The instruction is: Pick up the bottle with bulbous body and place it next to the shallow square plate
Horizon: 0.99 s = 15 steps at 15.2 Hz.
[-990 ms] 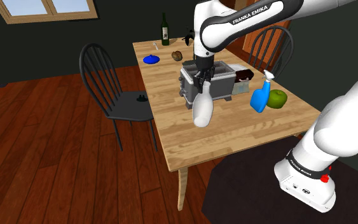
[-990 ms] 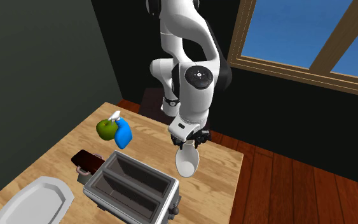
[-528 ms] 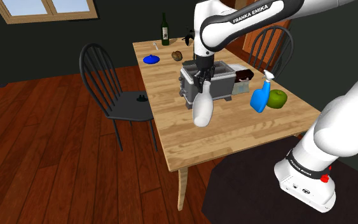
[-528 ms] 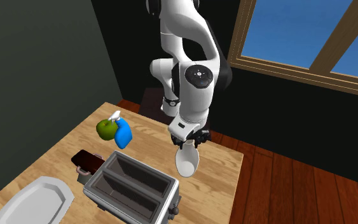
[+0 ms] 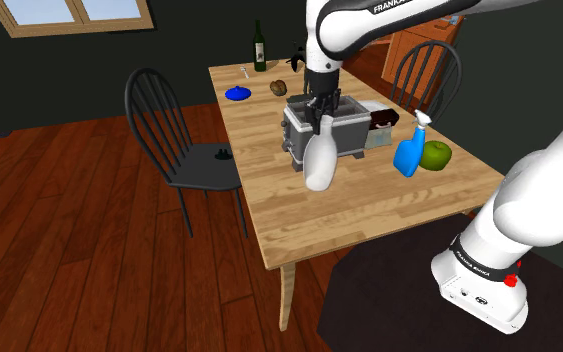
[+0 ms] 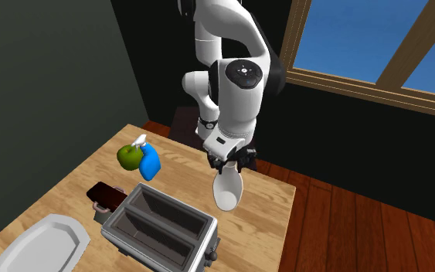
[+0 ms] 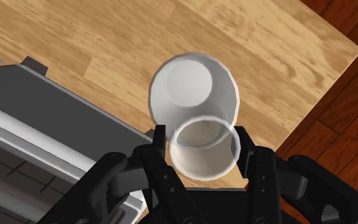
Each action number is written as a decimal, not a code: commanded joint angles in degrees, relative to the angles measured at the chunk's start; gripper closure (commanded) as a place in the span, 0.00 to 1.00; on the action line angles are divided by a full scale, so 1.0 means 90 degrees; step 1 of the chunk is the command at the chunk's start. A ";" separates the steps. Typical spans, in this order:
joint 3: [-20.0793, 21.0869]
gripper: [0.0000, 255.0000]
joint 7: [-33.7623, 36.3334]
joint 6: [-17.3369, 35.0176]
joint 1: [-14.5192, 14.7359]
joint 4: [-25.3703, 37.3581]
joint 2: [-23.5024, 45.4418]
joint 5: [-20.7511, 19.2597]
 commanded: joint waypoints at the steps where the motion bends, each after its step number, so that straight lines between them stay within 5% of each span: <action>1: -0.0005 1.00 -0.0008 -0.0168 -0.0003 0.0142 -0.0026 0.0002; 15: -0.0025 1.00 -0.0033 -0.1364 -0.0012 0.1234 -0.0132 0.0009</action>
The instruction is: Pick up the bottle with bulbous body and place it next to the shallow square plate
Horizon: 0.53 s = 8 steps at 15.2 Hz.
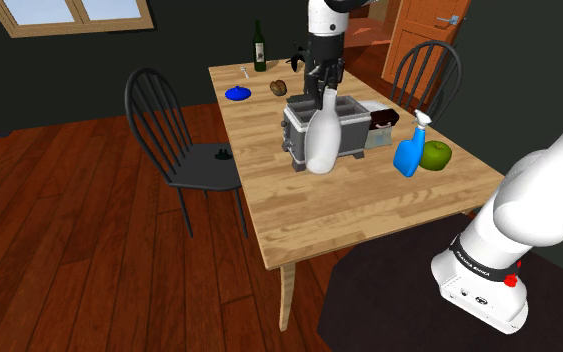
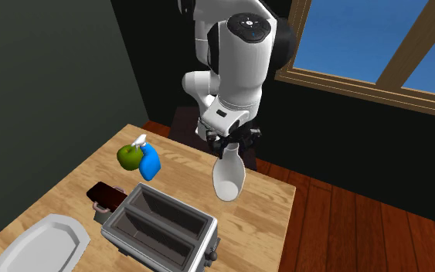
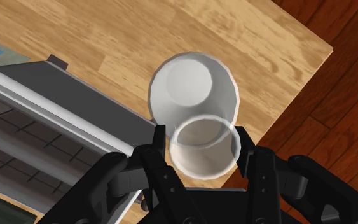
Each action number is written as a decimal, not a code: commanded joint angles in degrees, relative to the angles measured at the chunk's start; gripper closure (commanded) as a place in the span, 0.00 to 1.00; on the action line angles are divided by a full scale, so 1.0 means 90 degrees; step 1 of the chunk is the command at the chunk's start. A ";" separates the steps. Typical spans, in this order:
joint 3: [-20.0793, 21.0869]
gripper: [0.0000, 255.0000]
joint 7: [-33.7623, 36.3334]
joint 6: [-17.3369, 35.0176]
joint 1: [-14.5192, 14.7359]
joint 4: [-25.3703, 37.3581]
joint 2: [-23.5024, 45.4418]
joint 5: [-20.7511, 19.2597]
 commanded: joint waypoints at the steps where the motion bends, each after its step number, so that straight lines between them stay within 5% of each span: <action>1: -0.0005 1.00 -0.0006 -0.0194 -0.0004 0.0206 0.0012 -0.0004; 8: -0.0008 1.00 -0.0007 -0.0799 -0.0009 0.0872 0.0073 -0.0014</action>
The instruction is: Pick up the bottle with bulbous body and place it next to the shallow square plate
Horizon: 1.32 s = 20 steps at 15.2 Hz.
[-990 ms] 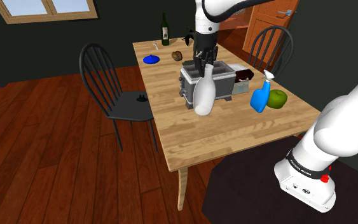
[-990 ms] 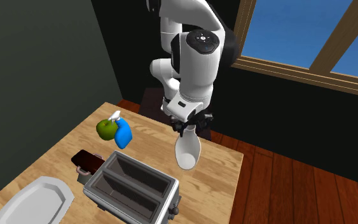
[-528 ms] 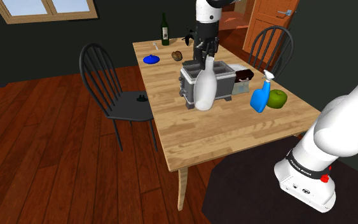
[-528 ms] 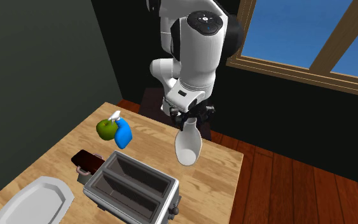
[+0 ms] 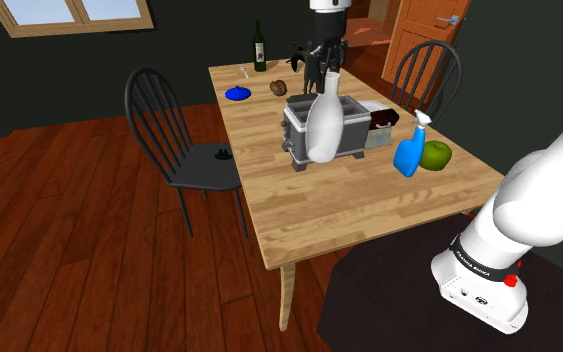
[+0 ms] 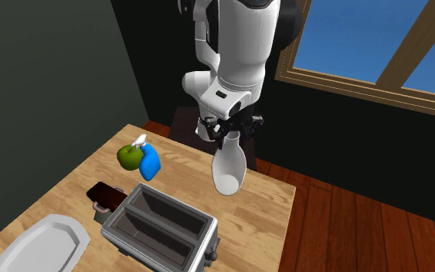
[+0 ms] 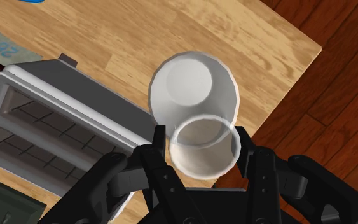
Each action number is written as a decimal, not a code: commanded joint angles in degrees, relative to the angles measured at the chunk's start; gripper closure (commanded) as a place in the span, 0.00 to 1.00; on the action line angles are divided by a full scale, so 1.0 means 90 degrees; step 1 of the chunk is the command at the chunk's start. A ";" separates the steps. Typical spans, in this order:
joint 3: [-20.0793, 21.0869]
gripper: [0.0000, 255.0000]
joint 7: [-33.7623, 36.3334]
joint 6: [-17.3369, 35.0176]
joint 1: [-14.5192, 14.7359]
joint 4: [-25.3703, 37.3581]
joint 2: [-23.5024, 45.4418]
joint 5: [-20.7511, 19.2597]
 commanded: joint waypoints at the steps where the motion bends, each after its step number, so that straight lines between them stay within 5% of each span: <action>1: 0.0005 1.00 0.0008 -0.0177 0.0003 0.0196 0.0018 -0.0001; 20: 0.0037 1.00 0.0051 -0.1943 0.0009 0.2556 0.0620 -0.0082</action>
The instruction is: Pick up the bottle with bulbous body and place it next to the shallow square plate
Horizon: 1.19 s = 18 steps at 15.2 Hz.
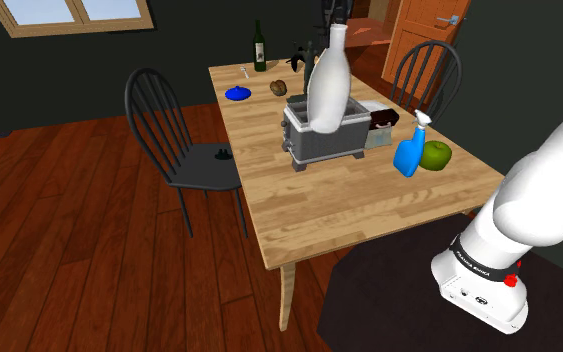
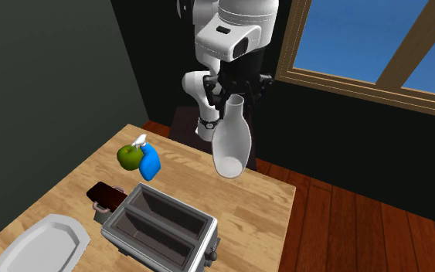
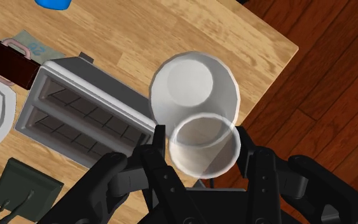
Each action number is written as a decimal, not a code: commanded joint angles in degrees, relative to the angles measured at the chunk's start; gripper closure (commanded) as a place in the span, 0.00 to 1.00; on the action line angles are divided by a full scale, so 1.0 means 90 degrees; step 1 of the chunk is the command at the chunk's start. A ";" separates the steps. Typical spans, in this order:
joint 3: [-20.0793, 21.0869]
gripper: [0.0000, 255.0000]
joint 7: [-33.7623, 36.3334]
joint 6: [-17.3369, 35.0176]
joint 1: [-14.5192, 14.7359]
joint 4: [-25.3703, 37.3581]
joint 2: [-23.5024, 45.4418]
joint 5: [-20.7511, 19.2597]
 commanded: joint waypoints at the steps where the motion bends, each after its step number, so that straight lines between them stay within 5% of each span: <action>1: 0.0006 1.00 0.0006 -0.0203 0.0002 0.0304 0.0101 -0.0015; 10: 0.0056 1.00 0.0059 -0.1155 0.0044 0.1830 0.0683 -0.0108; 18: -0.0646 1.00 -0.1246 -0.0257 -0.0567 -0.0018 -0.0300 -0.0131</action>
